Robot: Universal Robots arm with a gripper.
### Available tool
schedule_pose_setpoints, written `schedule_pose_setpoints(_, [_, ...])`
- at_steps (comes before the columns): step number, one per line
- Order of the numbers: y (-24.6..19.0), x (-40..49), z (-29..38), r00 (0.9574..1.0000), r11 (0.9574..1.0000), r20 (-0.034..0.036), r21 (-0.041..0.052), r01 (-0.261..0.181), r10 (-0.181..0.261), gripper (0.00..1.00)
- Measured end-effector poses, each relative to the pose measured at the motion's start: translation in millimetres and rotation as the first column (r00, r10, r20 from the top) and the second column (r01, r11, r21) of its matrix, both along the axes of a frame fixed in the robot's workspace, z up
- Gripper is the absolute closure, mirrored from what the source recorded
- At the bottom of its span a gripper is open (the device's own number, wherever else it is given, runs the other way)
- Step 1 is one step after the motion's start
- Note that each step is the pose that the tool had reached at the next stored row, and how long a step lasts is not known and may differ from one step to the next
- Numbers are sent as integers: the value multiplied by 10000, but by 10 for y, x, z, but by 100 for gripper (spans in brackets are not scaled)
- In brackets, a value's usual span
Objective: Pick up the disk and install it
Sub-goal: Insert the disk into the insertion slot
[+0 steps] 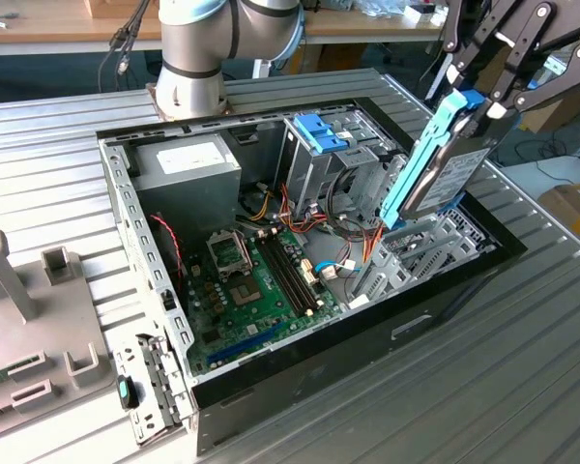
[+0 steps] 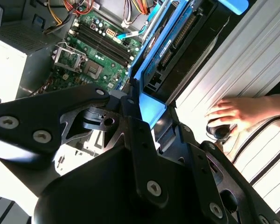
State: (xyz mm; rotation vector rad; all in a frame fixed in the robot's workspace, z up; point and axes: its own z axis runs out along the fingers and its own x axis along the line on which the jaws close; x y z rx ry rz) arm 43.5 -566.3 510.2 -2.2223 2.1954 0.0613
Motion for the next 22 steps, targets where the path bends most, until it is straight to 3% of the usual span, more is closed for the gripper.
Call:
schedule_pose_setpoints(14, [0, 7, 0, 10000, 10000, -1, 0, 0, 0, 64])
schedule_pose_setpoints(19, [1, 92, -1, 10000, 10000, 0, 0, 0, 0, 64])
schedule_pose_setpoints(22, [1, 94, 0, 10000, 10000, -1, -1, 0, 0, 64])
